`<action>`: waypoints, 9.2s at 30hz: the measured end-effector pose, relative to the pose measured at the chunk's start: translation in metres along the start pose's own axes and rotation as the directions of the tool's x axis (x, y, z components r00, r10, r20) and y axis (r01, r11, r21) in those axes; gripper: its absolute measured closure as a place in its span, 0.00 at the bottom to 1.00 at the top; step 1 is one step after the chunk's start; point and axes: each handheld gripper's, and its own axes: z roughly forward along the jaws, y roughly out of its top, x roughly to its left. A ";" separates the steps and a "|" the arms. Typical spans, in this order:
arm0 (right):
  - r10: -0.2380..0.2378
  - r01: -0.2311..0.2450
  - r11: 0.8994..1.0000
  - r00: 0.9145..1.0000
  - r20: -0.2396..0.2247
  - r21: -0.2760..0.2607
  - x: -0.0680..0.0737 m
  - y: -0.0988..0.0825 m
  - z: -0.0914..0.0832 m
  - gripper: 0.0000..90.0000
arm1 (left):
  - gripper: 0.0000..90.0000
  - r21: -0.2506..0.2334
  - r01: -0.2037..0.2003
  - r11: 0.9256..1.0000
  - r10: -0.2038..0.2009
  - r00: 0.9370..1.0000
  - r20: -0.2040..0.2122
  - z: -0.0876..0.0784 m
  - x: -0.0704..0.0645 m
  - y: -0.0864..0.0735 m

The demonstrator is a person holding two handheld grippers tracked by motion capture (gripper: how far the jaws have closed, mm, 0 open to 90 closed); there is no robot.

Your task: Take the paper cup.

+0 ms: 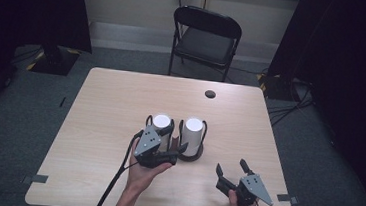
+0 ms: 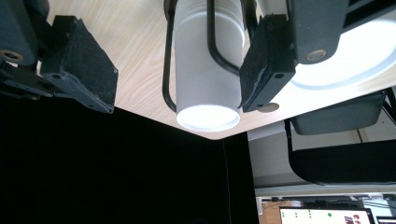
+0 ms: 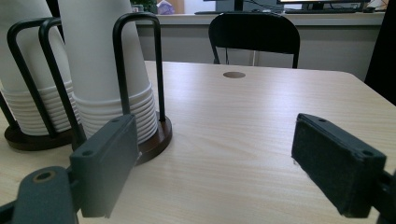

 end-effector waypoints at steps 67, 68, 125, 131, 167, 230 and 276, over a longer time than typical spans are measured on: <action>-0.002 0.003 1.000 0.999 -0.046 0.016 -0.001 0.001 0.001 0.18 | 0.39 0.163 -0.097 0.982 0.096 0.995 0.011 0.092 0.020 0.011; -0.003 0.003 1.000 0.999 -0.044 0.016 -0.001 0.001 0.001 0.18 | 0.39 0.162 -0.100 0.982 0.100 0.995 0.009 0.092 0.019 0.011; -0.004 0.005 1.000 0.999 -0.045 0.014 0.000 0.000 0.001 0.18 | 0.40 -0.005 -0.021 1.000 0.020 0.999 -0.043 0.062 0.023 0.043; -0.004 0.004 1.000 0.999 -0.046 0.016 0.000 0.000 0.001 0.18 | 0.40 -0.017 -0.013 1.000 0.012 0.999 -0.037 0.059 0.025 0.045; -0.009 0.010 1.000 0.999 -0.038 0.014 0.000 0.000 0.001 0.18 | 0.40 -0.086 -0.024 0.996 0.027 0.999 0.034 0.024 0.013 0.069; -0.232 0.174 0.968 0.895 -0.381 -0.181 0.079 -0.001 0.006 0.69 | 0.40 0.036 0.333 0.942 -0.332 0.914 0.232 -0.026 0.008 -0.009; -0.258 0.146 0.938 0.900 -0.352 -0.314 0.072 0.003 0.006 0.96 | 0.39 0.025 0.334 0.942 -0.328 0.905 0.272 -0.017 -0.008 -0.009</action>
